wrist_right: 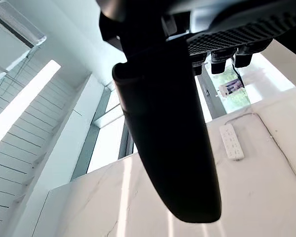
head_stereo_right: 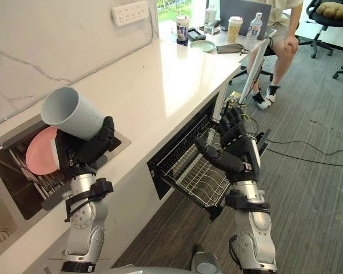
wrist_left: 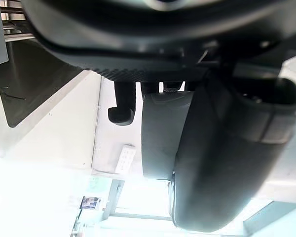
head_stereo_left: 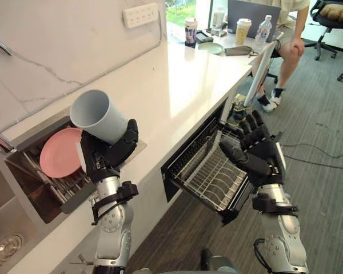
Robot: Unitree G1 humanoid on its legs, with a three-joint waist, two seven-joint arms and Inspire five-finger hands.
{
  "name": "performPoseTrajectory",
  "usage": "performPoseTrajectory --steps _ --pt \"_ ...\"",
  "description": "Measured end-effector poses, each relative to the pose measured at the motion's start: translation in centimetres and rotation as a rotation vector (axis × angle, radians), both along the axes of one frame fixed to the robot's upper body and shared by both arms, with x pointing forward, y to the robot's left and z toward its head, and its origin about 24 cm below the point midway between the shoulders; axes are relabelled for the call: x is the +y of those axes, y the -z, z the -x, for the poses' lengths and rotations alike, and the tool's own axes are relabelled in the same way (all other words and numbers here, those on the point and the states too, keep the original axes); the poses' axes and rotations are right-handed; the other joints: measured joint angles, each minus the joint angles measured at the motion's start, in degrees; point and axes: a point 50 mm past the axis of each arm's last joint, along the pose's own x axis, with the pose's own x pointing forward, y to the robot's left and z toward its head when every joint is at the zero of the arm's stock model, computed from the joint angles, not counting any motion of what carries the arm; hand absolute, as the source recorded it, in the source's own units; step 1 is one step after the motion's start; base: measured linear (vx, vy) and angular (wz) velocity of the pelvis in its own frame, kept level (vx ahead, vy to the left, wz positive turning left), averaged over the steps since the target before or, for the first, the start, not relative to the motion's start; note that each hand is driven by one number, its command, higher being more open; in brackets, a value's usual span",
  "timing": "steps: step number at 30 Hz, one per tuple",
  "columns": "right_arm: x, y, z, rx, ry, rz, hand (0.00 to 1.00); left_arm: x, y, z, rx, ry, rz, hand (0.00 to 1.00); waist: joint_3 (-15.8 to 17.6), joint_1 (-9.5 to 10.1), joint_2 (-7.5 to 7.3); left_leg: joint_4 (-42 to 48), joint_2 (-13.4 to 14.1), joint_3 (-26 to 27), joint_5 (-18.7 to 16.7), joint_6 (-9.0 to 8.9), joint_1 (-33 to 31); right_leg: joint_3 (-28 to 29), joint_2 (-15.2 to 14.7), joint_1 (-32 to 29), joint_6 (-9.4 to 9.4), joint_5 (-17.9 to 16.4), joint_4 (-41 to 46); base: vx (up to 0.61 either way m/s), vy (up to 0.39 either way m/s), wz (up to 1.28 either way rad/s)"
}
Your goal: Walk over to the sink, pick up the cup, carry it to the dishwasher, place the cup inside the dishwasher, then close the dishwasher door
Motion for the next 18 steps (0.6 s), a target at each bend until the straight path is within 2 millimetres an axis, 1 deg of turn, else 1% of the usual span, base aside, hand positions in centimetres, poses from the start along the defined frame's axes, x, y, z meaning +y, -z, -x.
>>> performPoseTrajectory --steps 1,3,7,8,12,13,15,16,18 --pt "0.2 0.0 0.0 -0.001 -0.018 -0.012 1.00 -0.2 0.1 -0.2 0.004 0.014 -0.017 0.00 0.00 0.00 0.00 -0.64 -0.40 -0.29 0.38 0.06 0.02 -0.11 -0.31 0.03 0.08 0.34 -0.48 -0.13 0.078 0.13" --pt "1.4 0.1 -0.1 -0.011 -0.114 -0.059 1.00 -1.0 0.2 -0.9 0.013 0.061 -0.073 0.00 0.02 0.08 -0.02 -3.10 -1.92 -1.26 1.95 0.59 0.35 -0.42 -1.27 0.28 0.18 1.28 -3.06 -0.14 0.070 0.10" --pt "2.8 -0.3 -0.4 -0.054 -0.256 -0.088 1.00 -1.3 -0.1 -1.1 0.007 0.073 -0.145 0.00 0.01 0.14 -0.08 -6.29 -2.90 -1.24 3.62 0.80 1.11 -2.74 -2.02 1.73 -0.10 3.41 -7.40 -0.08 0.030 -0.01" --pt "3.1 -0.5 -0.5 -0.074 -0.287 -0.097 1.00 -1.3 -0.1 -1.2 0.012 0.071 -0.179 0.00 0.01 0.18 -0.08 -6.63 -3.15 -1.19 3.78 0.81 1.21 -2.98 -2.12 2.34 -0.08 4.67 -8.95 -0.05 0.018 -0.07" --pt "4.3 -1.5 -1.4 -0.127 -0.372 -0.098 1.00 -1.1 -0.3 -1.5 0.025 0.062 -0.269 0.00 -0.05 0.34 -0.16 -6.66 -3.37 0.10 3.82 0.79 1.18 -2.99 -1.92 3.54 -0.20 7.88 -13.43 -0.03 0.004 -0.17" --pt "4.9 -1.9 -1.7 -0.143 -0.402 -0.095 1.00 -1.1 -0.3 -1.8 0.027 0.060 -0.296 0.00 -0.07 0.57 -0.18 -6.67 -3.43 0.81 3.82 0.77 1.15 -2.97 -1.87 3.73 -0.24 9.14 -14.73 -0.01 -0.012 -0.25" --pt "5.7 -2.2 -2.0 -0.152 -0.437 -0.089 1.00 -1.4 -0.4 -2.4 0.034 0.067 -0.323 0.00 -0.09 0.61 -0.16 -6.66 -3.30 0.97 3.82 0.76 1.20 -2.71 -1.65 3.55 -0.50 9.87 -14.73 -0.01 -0.017 -0.18" --pt "6.1 -2.4 -2.2 -0.153 -0.454 -0.077 1.00 -1.7 -0.4 -2.8 0.037 0.071 -0.342 0.00 -0.13 0.60 -0.24 -6.67 -3.14 0.98 3.80 0.72 1.34 -2.29 -1.40 3.60 -0.18 10.28 -14.72 0.00 -0.023 -0.17" --pt "6.5 -2.6 -2.4 -0.153 -0.458 -0.050 1.00 -2.0 -0.5 -3.2 0.039 0.083 -0.349 0.00 -0.15 0.73 -0.25 -6.66 -3.04 0.94 3.77 0.68 1.43 -1.70 -1.18 3.50 -0.21 10.69 -14.69 0.00 -0.017 -0.16"
